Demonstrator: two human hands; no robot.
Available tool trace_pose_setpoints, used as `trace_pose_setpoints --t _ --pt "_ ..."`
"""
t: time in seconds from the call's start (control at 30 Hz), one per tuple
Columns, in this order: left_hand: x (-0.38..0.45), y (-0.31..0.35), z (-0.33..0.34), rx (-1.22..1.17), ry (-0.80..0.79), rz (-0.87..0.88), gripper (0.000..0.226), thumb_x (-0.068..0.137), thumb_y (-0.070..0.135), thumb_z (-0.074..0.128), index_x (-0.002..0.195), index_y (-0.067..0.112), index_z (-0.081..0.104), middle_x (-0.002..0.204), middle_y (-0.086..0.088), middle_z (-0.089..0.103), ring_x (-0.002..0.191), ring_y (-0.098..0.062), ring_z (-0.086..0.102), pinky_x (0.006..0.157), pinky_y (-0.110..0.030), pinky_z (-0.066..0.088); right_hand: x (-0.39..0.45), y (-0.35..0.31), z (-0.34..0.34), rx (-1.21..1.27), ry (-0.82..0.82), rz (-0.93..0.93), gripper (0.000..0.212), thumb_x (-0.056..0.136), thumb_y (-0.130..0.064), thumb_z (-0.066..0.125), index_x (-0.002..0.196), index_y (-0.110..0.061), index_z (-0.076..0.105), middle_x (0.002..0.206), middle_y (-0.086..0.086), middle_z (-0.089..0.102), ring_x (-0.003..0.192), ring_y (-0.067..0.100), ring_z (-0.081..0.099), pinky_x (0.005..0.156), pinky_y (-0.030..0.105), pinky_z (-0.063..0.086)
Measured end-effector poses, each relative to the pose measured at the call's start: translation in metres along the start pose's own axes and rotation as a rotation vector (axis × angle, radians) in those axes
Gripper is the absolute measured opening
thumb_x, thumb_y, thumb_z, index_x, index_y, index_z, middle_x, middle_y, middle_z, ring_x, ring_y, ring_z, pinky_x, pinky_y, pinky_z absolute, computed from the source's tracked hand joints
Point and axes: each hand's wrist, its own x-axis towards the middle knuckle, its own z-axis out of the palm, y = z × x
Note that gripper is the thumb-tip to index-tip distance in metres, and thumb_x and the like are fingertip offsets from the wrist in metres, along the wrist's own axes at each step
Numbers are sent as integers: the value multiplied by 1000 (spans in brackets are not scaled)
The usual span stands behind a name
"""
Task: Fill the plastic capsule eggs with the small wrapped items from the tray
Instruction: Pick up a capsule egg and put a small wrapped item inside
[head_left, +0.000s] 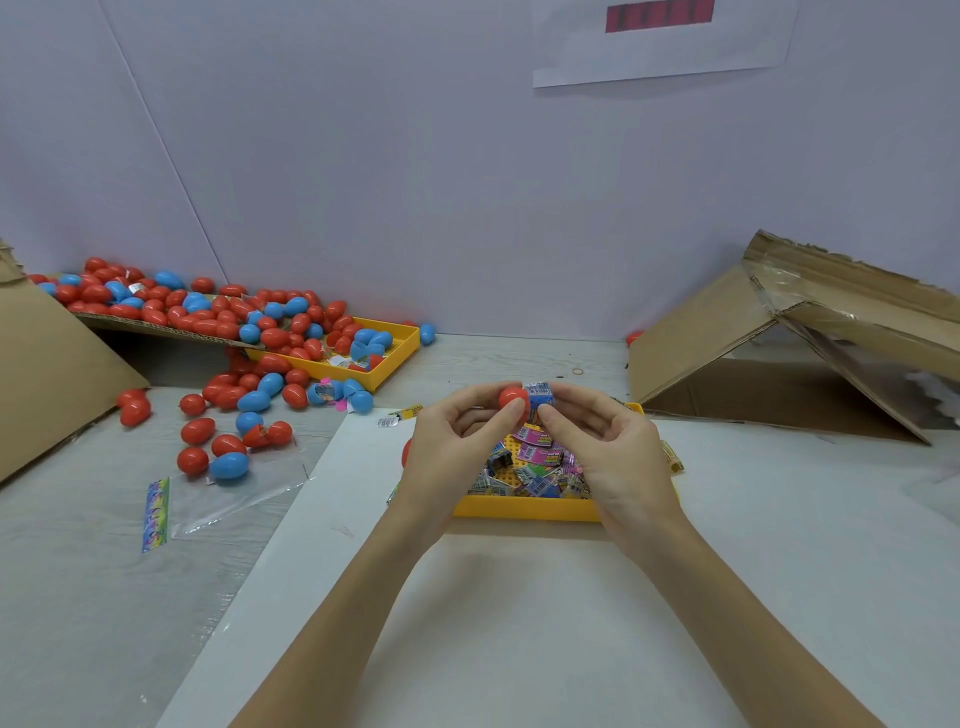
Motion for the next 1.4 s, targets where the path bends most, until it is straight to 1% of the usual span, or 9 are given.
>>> trace_pose_setpoints --t 0.13,0.3,0.5,0.6,0.7,0.9,1.07,1.27,1.4 --pt "-1 0 1 -8 5 6 33 92 28 71 124 20 71 106 2 77 100 -10 73 83 -24 60 0 1 1 -6 17 -27 29 88 -11 77 115 -17 74 107 0 78 106 13 73 96 36 59" --pt "-1 0 1 10 -7 1 30 94 29 69 123 22 71 105 2 77 99 -10 73 80 -20 59 1 2 1 -18 17 -38 28 88 -12 77 115 -19 74 107 -3 78 105 12 73 92 32 60" --pt "-1 0 2 8 -3 -7 30 94 32 69 122 22 71 107 4 76 100 -11 72 82 -21 58 -1 2 2 -8 40 -47 27 89 -11 76 114 -21 74 107 -3 78 105 12 73 91 33 61" --pt "-2 0 2 -11 -14 -2 26 94 31 69 118 21 73 102 6 77 94 -10 73 77 -17 55 -1 1 3 3 61 -59 28 89 -11 76 116 -17 74 108 -1 78 106 13 72 93 35 60" --pt "-2 0 1 -14 -15 -1 25 94 32 69 116 21 73 101 7 77 94 -10 73 76 -15 55 -2 1 3 19 76 -76 28 89 -9 75 116 -15 74 107 0 78 106 13 72 94 34 60" --pt "-1 0 0 -21 -42 -10 26 94 30 70 118 23 73 100 6 77 93 -12 74 80 -22 59 -2 2 3 -6 44 -56 27 90 -11 75 116 -18 73 108 -2 77 106 12 72 94 36 60" --pt "-1 0 0 -29 -48 -17 24 94 29 70 118 24 74 98 7 77 92 -10 74 77 -19 57 -2 1 3 -16 33 -49 31 89 -12 76 120 -16 72 111 1 76 109 13 71 97 37 59" --pt "0 -1 0 -36 -43 -17 23 96 29 68 117 22 74 98 7 77 90 -9 74 73 -14 55 -4 4 6 6 47 -87 35 88 -11 78 120 -23 71 107 -1 76 105 12 72 90 27 60" --pt "0 -2 -2 -44 -58 -19 28 95 28 69 122 23 72 105 4 77 97 -12 74 82 -23 59 -3 6 6 -2 16 -82 37 87 -12 79 122 -21 71 107 -3 76 104 10 73 84 21 59"
